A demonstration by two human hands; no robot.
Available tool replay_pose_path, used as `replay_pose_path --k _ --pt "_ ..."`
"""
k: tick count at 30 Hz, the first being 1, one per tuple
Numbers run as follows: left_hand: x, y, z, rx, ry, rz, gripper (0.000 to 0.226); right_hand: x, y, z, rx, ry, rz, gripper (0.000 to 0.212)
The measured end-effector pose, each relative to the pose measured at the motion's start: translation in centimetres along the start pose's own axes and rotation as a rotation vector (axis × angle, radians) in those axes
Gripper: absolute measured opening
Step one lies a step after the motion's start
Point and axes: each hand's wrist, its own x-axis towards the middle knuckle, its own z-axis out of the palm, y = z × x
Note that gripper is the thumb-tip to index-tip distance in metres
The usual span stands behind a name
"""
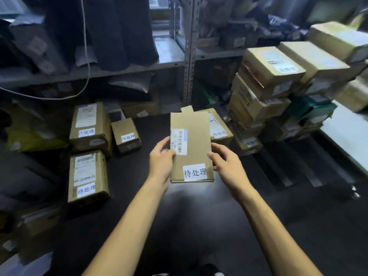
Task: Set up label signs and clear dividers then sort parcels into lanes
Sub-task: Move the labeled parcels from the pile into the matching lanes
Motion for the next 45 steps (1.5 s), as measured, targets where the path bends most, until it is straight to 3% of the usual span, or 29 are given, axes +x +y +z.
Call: replay_pose_path --k 7,14,17,20,23,28,36,41,45 --pt "-0.5 0.4 1.0 0.076 -0.163 0.016 0.046 -2.4 0.0 -1.1 -0.037 0.156 -0.019 0.036" --pt "-2.8 1.1 4.0 0.153 -0.248 0.144 0.043 -4.5 0.3 -3.8 -0.027 0.254 -0.039 0.058" --pt "-4.2 1.4 5.9 0.18 -0.268 0.199 0.041 -4.9 0.6 -5.2 -0.098 0.286 -0.08 0.081" --pt "-5.7 1.4 8.4 0.174 -0.265 0.237 0.041 -5.6 0.8 -6.6 -0.344 0.268 -0.174 0.116" --pt "-7.2 1.0 11.0 0.18 -0.248 0.25 0.04 -6.1 1.2 -8.7 -0.553 0.276 -0.241 0.129" --pt "-9.3 -0.1 15.8 0.18 -0.219 0.279 0.041 -5.5 2.4 -14.0 -0.717 0.209 -0.197 0.129" --pt "-11.2 -1.6 21.5 0.189 -0.198 0.351 0.039 -4.8 2.8 -20.5 -0.728 0.228 -0.27 0.124" --pt "-10.0 -0.5 24.5 0.238 -0.147 0.493 0.033 -2.6 1.9 -23.8 -0.685 0.238 -0.344 0.12" --pt "-8.8 0.4 28.3 0.34 -0.101 0.706 0.038 0.7 0.5 -26.6 -0.644 0.24 -0.429 0.122"
